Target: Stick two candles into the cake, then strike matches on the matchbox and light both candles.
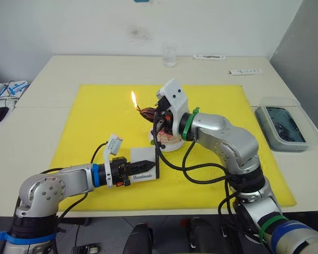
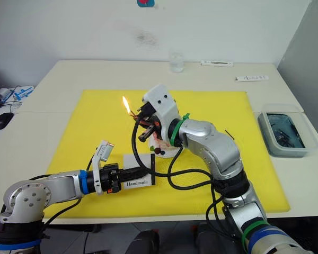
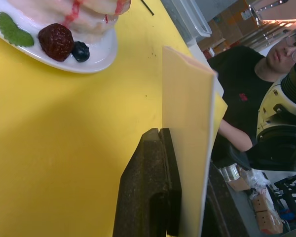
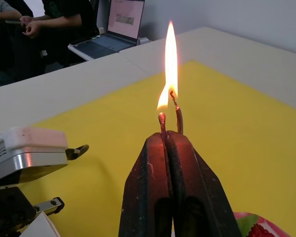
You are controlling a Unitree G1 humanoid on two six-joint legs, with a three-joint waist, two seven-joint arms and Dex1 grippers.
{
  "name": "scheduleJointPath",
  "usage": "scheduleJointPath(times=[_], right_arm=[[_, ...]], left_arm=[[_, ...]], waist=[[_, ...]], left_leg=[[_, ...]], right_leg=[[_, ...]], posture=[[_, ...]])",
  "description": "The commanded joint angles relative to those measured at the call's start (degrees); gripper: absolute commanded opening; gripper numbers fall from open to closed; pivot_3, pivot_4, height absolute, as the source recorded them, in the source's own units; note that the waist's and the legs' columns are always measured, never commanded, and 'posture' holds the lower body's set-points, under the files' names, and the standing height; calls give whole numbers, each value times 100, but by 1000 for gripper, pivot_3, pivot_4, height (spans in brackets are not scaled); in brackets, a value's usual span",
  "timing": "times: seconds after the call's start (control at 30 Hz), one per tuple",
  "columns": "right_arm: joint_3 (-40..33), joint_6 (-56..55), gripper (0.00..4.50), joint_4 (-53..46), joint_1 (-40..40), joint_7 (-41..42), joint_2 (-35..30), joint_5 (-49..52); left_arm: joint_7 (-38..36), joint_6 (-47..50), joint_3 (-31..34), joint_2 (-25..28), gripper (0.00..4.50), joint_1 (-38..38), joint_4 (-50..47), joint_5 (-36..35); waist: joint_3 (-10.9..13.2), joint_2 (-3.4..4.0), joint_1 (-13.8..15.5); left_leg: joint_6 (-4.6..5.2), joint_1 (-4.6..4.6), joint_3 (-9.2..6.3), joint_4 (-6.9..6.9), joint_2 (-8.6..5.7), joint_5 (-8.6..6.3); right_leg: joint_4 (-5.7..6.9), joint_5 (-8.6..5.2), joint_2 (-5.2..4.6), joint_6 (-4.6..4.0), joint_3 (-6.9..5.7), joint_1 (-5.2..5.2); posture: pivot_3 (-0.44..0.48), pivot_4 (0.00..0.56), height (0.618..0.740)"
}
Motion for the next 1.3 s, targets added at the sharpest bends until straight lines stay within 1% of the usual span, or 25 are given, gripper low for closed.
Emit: scheduleJointPath(times=[0.03, 0.1, 0.2, 0.3, 0.4, 0.47, 0.53, 0.57, 0.67, 0.73, 0.83, 0.87, 0.9, 1.07, 1.27, 1.3], right_arm=[[-290, 327, 17, -758, 171, 158, -333, 354], [-435, 564, 17, -1067, 319, 204, -561, 547], [-904, 1096, 17, -1672, 679, 262, -1087, 918], [-1630, 1646, 17, -2175, 1028, 267, -1659, 1239], [-2397, 1877, 17, -2353, 1396, 235, -2346, 1237], [-2711, 1723, 17, -2271, 1671, 217, -2823, 1068], [-2974, 1280, 17, -1949, 2001, 129, -3273, 699], [-3064, 949, 17, -1730, 2181, 81, -3491, 455], [-3177, -151, 17, -870, 2510, -121, -3865, -230], [-3133, -917, 17, -250, 2624, -273, -3963, -656], [-3039, -1691, 17, 439, 2643, -326, -4024, -1021], [-2991, -1872, 17, 680, 2632, -316, -4056, -1126], [-2950, -2074, 17, 934, 2622, -322, -4097, -1254], [-2866, -2578, 17, 1624, 2537, -308, -4237, -1612], [-3029, -2726, 17, 2192, 2421, -361, -4222, -1690], [-3032, -2741, 202, 2218, 2410, -372, -4217, -1705]], left_arm=[[-66, 34, 28, 27, 0, -26, -134, -112], [-85, 61, 18, 38, 0, 0, -160, -134], [-148, 139, -11, 44, 0, 9, -184, -218], [-260, 243, -52, 63, 0, 34, -262, -349], [-350, 316, -101, 89, 0, 51, -349, -464], [-387, 324, -147, 94, 0, 40, -377, -494], [-385, 312, -202, 41, 0, 3, -381, -488], [-357, 307, -239, -3, 0, -25, -388, -488], [-274, 276, -346, -142, 0, -130, -370, -486], [-231, 263, -408, -230, 0, -194, -352, -478], [-151, 263, -460, -354, 0, -262, -345, -485], [-128, 263, -473, -395, 0, -284, -337, -494], [-119, 257, -490, -425, 0, -297, -329, -489], [-77, 241, -546, -540, 0, -340, -302, -459], [-48, 210, -598, -671, 0, -400, -248, -413], [-44, 203, -606, -679, 0, -407, -242, -407]], waist=[[0, 0, 4], [0, 0, 6], [0, 0, 10], [0, 0, 21], [0, 0, 35], [0, 0, 40], [0, -1, 40], [0, -1, 41], [1, -2, 41], [1, -2, 37], [1, -2, 19], [1, -2, 18], [1, -2, 18], [1, -2, 27], [1, -2, 26], [1, -2, 27]], left_leg=[[0, -1, 0, 0, 0, 0], [0, -2, 0, 0, -1, 0], [0, -4, 0, 0, 0, 0], [1, -5, 0, -2, -1, 0], [1, -6, 2, -1, -1, -1], [1, -6, 3, -1, -1, -1], [1, -6, 7, 0, -2, -1], [1, -6, 7, 0, -1, -1], [1, -6, 18, 3, -2, -1], [1, -5, 24, 6, -2, -1], [1, -2, 30, 5, -2, -1], [1, -2, 31, 4, -1, -1], [1, -2, 30, 4, -1, -1], [1, -4, 33, 6, -3, -1], [1, -2, 32, 8, -3, -1], [1, -2, 32, 9, -3, -1]], right_leg=[[-2, 0, -1, 0, 0, 1], [-5, 0, -2, 1, 0, 1], [-5, -1, -2, 0, -1, 0], [-6, -3, -2, 1, -1, -1], [-9, -3, -2, 2, -1, -1], [-11, -5, -2, 1, -1, 0], [-13, -6, -2, -2, 1, -1], [-14, -19, -2, -23, 1, 0], [-14, -19, -2, -23, 10, 1], [-14, -17, -2, -19, 16, 0], [-12, -14, -1, -15, 23, 0], [-11, -1, -1, 7, 24, -1], [-10, 2, 0, 12, 23, 0], [-12, 3, -1, 13, 28, 1], [-10, 5, -1, 15, 29, 2], [-10, 5, -1, 15, 29, 2]], posture=[[0, 150, 740], [0, 150, 740], [0, 150, 740], [0, 150, 740], [0, 150, 740], [0, 150, 740], [0, 150, 740], [0, 150, 740], [0, 150, 740], [0, 150, 740], [0, 150, 740], [0, 150, 740], [0, 150, 740], [0, 150, 740], [0, 150, 740], [0, 150, 740]])
